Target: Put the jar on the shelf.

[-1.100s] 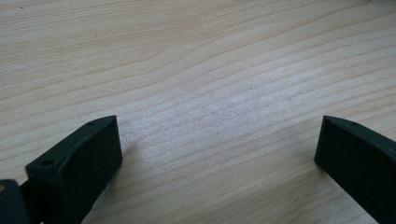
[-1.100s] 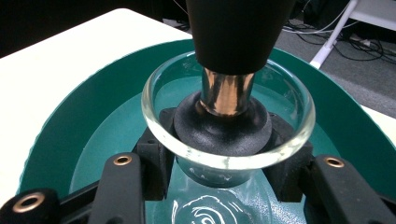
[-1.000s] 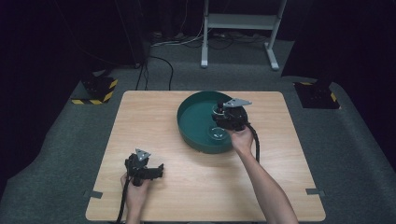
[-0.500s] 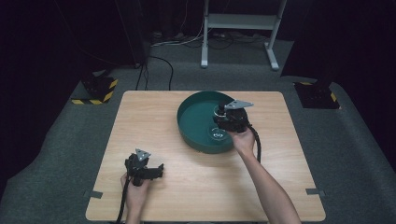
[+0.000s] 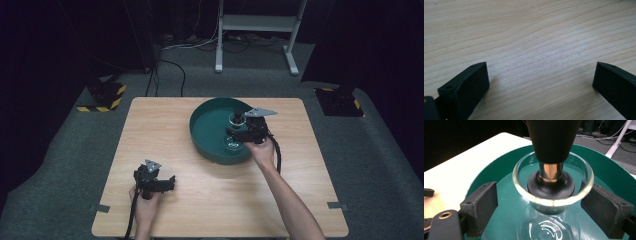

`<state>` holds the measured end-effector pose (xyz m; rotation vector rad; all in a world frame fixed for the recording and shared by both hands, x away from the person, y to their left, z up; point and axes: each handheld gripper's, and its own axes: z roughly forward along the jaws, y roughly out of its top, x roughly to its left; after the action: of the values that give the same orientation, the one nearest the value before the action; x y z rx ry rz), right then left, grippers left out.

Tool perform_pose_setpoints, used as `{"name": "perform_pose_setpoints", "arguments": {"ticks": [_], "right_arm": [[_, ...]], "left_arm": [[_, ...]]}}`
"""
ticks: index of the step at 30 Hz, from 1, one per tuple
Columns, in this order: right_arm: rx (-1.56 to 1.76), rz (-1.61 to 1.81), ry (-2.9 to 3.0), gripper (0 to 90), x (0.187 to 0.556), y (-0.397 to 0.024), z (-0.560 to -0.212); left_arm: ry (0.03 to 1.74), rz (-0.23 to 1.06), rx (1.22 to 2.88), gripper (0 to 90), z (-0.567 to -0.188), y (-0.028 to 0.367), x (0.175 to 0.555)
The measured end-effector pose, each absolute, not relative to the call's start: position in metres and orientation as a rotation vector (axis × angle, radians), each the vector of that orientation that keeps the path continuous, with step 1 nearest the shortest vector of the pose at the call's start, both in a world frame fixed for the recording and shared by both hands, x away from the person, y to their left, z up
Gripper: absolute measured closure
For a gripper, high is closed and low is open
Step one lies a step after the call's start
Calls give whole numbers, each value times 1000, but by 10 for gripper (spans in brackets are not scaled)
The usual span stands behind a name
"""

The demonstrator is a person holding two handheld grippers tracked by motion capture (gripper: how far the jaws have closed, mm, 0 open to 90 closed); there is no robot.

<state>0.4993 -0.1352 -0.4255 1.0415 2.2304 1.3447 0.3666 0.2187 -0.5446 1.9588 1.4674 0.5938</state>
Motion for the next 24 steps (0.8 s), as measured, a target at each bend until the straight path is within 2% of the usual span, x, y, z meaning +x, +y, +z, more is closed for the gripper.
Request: {"name": "perform_pose_setpoints", "arguments": {"ticks": [9,17,24], "right_arm": [[1067,1376,2224,115,495,-147,-426],[1099,1445,2212,19,493,-155,-423],[1133,1524,2187,1,490,-160,-421]], "left_arm": [[1467,594,1959,9,-545,219,367],[1467,594,1959,9,-545,219,367],[1468,594,1958,9,-545,219,367]]}}
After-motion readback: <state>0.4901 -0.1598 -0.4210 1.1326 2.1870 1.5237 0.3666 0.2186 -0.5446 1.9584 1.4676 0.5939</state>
